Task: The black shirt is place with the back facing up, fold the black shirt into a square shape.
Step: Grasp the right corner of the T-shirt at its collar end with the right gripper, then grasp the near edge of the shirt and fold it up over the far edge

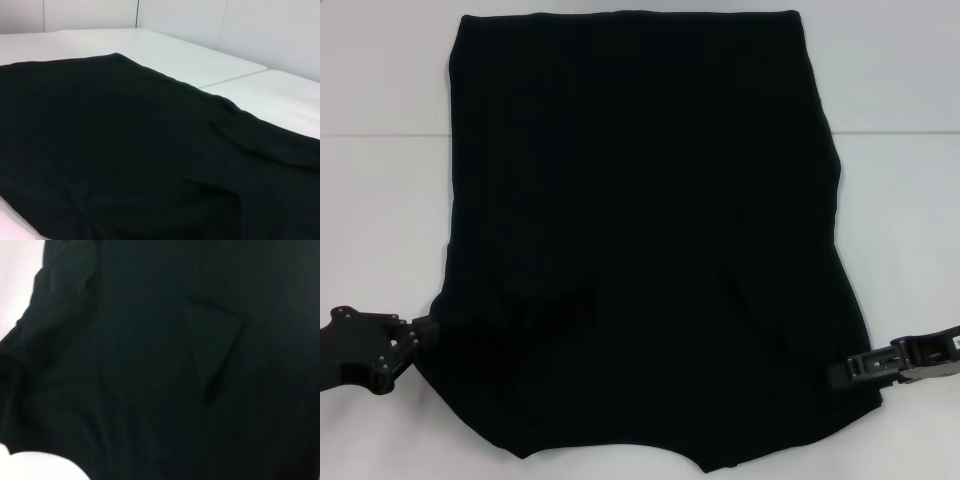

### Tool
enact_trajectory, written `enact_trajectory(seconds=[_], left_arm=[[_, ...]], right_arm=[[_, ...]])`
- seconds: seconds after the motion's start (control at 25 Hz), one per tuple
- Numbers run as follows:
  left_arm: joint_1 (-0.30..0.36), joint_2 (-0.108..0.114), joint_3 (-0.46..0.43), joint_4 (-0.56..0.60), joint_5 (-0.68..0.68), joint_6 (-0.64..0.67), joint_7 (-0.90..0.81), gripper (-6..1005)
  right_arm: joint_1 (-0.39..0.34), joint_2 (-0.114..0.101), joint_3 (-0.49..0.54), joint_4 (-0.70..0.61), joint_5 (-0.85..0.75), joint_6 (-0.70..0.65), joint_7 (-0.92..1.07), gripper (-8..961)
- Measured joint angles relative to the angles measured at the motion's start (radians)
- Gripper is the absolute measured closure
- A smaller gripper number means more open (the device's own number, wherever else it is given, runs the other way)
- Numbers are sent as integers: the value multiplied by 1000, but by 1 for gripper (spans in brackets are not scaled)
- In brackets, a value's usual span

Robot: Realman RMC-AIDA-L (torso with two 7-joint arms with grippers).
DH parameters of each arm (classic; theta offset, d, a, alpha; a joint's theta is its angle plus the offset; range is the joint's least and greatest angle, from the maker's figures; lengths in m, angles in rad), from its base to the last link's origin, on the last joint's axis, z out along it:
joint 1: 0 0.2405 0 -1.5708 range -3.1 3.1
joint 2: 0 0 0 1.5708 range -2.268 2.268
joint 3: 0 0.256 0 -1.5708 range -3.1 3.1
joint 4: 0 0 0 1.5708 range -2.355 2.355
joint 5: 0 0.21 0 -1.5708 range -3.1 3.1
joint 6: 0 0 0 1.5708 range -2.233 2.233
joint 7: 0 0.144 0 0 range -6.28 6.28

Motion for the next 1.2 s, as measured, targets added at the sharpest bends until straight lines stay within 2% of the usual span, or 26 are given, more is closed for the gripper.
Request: enact_trajectory(seconds=[0.36, 0.6, 1.04, 1.2], left_arm=[[0, 1, -3, -7, 0, -4, 2, 983], [0, 1, -5, -8, 0, -5, 3, 984], [0, 3, -4, -8, 0, -6, 6, 983], [0, 3, -1, -8, 0, -6, 6, 983]], right_arm=[[17, 16, -9, -2, 0, -6, 5, 16], [22, 17, -10, -8, 0, -9, 17, 18], [24, 17, -39, -9, -1, -6, 26, 217], [19, 17, -38, -2, -1, 10, 27, 384]])
